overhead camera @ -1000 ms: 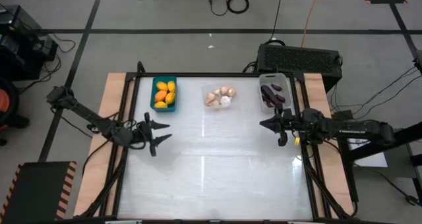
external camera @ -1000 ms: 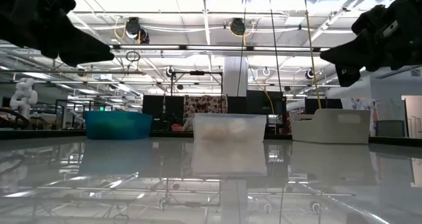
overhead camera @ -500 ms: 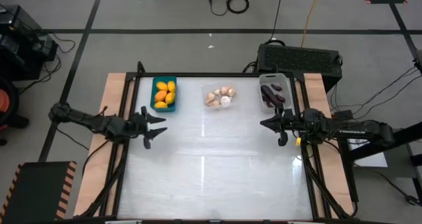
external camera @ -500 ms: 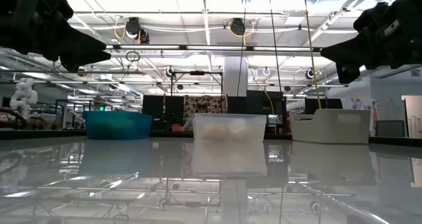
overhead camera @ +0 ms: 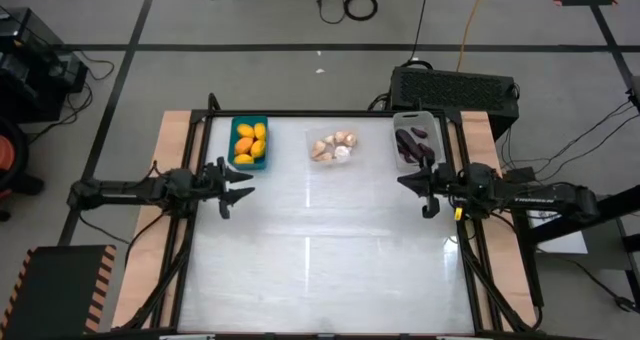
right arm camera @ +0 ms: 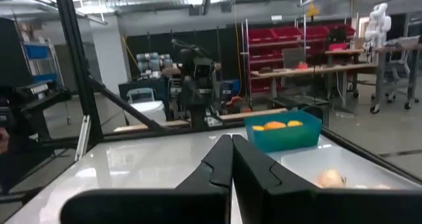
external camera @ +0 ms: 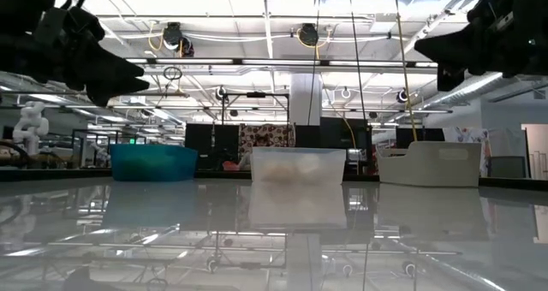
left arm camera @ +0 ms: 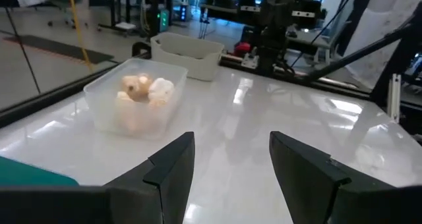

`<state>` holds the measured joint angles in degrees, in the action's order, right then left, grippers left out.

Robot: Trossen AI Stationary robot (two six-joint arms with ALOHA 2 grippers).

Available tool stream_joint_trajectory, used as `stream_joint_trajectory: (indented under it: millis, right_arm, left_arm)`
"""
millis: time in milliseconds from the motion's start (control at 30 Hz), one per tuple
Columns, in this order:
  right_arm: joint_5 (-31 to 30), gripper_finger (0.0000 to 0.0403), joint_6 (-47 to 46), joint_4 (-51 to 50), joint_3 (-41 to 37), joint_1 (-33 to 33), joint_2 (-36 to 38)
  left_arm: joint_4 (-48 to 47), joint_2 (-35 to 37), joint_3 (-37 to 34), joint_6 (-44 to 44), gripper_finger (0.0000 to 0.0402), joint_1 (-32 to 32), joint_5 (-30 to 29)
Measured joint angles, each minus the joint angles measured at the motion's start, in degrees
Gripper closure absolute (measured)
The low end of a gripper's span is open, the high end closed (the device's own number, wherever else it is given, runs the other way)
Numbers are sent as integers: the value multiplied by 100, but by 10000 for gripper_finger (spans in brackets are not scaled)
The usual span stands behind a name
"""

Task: Sort produce into baskets
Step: Return to Home Position

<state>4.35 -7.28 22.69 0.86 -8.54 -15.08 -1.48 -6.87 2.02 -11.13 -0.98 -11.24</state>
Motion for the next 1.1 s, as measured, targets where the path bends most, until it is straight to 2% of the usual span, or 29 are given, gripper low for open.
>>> stream_joint_trajectory:
  millis: [200,400,533,833,1100]
  right_arm:
    - [10,401,-41,-160,0,1,-191]
    - [23,401,-47,-185,0,0,-590]
    - [226,401,-18,-540,0,5,-761]
    - [321,401,412,-912,-2,76,-754]
    - [323,401,453,-1791,-2,76,-743]
  left_arm:
    - [-169,-11,2,-54,198,691,887]
    - [-170,-104,2,-58,198,853,760]
    - [-174,-103,2,-53,198,851,743]
    - [-184,-103,2,-51,198,851,722]
    - [-187,-103,1,-48,198,851,716]
